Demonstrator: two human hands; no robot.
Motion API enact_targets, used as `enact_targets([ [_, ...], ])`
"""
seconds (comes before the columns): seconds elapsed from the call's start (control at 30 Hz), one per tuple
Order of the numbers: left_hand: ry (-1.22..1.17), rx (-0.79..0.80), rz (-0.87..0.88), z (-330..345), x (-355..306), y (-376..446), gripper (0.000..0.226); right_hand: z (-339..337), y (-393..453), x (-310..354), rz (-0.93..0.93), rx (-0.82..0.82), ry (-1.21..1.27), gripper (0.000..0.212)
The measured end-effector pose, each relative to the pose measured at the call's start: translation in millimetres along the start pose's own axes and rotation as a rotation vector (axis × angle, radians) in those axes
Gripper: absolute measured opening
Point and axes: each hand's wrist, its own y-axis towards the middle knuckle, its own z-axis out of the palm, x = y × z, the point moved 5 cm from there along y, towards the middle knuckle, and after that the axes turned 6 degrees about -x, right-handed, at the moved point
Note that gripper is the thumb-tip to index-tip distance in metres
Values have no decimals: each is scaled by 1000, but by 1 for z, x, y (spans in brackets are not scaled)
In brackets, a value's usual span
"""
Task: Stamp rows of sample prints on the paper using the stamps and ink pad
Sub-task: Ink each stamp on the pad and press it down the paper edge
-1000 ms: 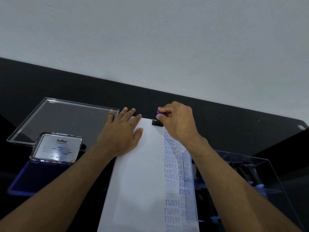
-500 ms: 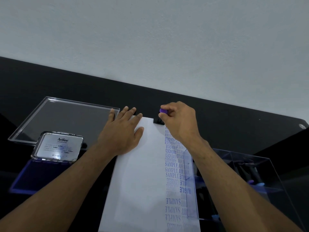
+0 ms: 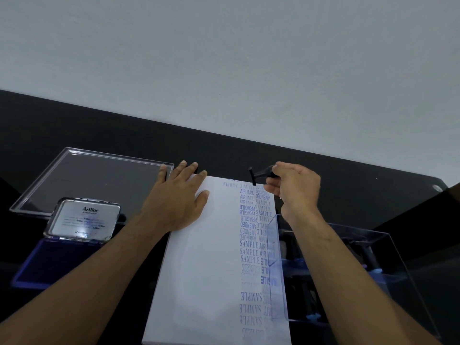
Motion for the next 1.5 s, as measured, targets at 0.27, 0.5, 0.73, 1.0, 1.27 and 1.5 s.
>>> enact_targets([
  [0.27, -5, -10, 1, 0, 0, -1, 72, 1, 2, -3, -6, 4, -28, 10],
  [0.5, -2, -1, -2, 0, 0, 0, 73, 2, 1, -3, -15, 10, -44, 11],
  [0.73, -3, -13, 0, 0, 0, 0, 72, 3, -1, -2, -43, 17, -61, 11],
  [1.0, -14, -9, -5, -1, 0, -1, 69, 2, -5, 2, -56, 34, -72, 11],
  [1.27, -149, -74, -23, -38, -2, -14, 60, 11, -38, 16, -225, 160, -134, 20],
  [1.5, -151, -108, -80, -71, 24, -85, 71, 36, -109, 21, -360, 281, -240, 24],
])
